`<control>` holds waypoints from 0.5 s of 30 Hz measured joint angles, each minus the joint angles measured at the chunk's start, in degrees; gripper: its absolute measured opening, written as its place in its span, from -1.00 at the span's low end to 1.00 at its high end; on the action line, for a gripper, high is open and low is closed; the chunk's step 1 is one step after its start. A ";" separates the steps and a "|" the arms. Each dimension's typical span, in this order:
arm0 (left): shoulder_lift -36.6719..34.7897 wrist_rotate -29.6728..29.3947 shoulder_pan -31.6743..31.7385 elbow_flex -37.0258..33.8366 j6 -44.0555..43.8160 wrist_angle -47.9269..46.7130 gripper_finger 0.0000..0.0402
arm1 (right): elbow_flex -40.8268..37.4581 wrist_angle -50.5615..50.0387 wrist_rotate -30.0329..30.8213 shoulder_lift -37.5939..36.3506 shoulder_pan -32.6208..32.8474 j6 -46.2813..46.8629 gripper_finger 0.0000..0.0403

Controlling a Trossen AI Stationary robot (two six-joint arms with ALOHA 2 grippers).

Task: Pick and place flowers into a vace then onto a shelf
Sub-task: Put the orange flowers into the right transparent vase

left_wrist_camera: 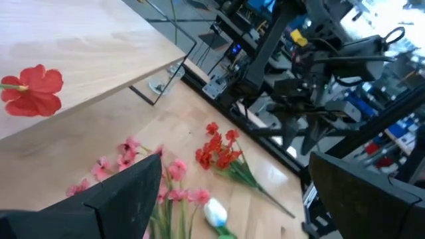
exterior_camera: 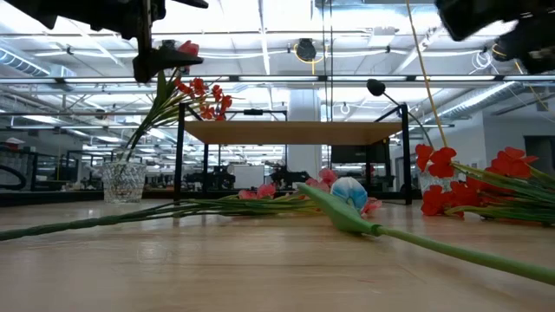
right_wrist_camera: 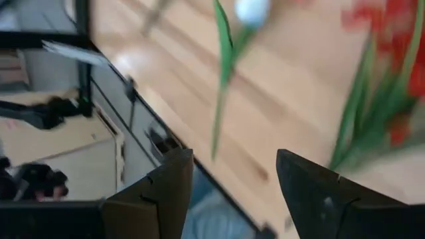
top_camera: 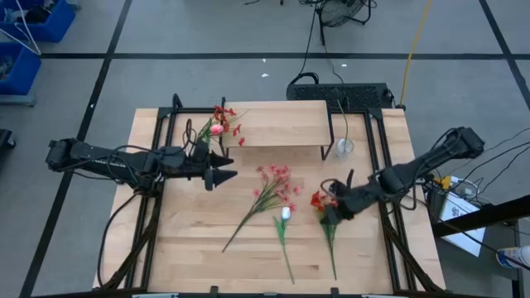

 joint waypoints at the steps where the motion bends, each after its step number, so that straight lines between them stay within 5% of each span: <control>1: 0.00 0.11 -0.01 -0.01 0.49 -0.48 0.92 | 0.00 -0.68 -0.22 0.45 0.93 1.66 0.04; 15: 0.00 0.19 0.00 0.00 2.14 -1.84 0.92 | 0.00 -4.14 -5.13 16.51 3.19 9.42 0.04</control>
